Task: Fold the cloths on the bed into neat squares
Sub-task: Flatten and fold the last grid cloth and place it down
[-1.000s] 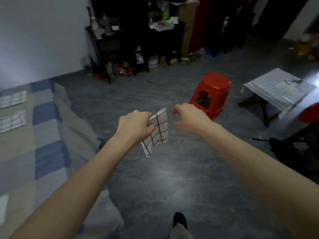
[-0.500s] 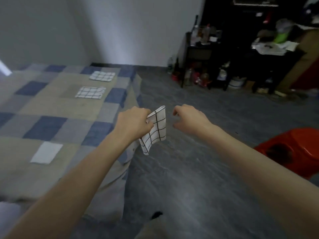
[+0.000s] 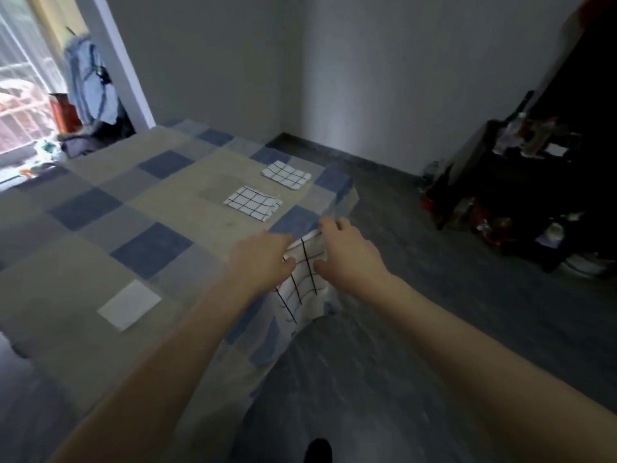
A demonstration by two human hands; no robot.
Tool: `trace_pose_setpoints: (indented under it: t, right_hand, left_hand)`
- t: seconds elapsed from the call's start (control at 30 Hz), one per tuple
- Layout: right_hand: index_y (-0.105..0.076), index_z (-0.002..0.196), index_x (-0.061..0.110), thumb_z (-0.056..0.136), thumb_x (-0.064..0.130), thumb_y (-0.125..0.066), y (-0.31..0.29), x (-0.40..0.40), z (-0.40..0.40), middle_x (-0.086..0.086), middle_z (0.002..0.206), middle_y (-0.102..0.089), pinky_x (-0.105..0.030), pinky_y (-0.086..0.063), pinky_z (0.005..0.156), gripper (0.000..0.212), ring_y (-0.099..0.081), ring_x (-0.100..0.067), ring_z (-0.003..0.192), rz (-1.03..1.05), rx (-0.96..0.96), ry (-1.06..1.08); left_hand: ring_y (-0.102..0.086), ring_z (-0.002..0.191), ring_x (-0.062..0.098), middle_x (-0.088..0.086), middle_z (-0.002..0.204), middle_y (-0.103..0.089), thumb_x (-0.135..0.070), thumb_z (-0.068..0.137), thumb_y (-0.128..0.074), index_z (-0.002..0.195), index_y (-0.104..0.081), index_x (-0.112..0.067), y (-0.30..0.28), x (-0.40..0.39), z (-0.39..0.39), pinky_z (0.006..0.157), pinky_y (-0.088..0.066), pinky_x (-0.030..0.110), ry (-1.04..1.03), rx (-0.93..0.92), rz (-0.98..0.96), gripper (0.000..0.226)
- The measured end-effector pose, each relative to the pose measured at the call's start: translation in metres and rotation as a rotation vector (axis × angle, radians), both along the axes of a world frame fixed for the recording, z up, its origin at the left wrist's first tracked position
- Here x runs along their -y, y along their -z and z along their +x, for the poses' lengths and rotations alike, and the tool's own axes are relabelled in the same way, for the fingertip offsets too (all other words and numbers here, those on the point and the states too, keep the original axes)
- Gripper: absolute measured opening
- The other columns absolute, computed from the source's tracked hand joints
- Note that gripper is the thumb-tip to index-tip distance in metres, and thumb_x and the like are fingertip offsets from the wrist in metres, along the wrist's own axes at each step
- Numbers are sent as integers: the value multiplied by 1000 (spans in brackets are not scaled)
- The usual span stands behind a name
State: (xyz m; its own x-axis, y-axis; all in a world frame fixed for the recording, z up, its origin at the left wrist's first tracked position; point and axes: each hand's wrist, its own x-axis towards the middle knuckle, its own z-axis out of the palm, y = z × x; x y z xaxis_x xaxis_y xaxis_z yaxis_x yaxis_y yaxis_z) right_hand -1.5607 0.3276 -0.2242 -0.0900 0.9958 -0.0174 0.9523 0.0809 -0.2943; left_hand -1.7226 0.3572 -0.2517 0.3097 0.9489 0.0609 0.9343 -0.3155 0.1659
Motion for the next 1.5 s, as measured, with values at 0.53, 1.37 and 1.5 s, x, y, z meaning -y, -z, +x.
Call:
trace_pose_setpoints:
  t: [0.53,1.37,1.5]
  right_hand:
    - [-63,106,28,81,26,-63,41,-156,-32,0,114,-56,-40,-50,83,26,-56,-21,101,-163,76,-587]
    - [-51,125,24,80,33,-66,54,-384,-72,-3,130,-52,-41,-48,92,48,-52,-22,118,-190,176,-1107]
    - [-51,127,23,82,31,-64,63,-408,-102,-3,129,-55,-40,-48,91,47,-53,-24,115,-207,213,-1087]
  left_hand:
    - [-60,99,24,6,110,-65,-35,93,-52,124,-58,-28,28,-66,-23,82,-49,34,-199,-43,-263,32]
    - [-60,96,28,7,102,-64,-23,92,-48,86,-51,-19,22,-154,-48,67,-39,30,-865,-38,-375,8]
    - [-58,99,28,6,108,-63,-21,90,-48,91,-54,-24,36,-177,-88,73,-44,32,-849,79,-461,6]
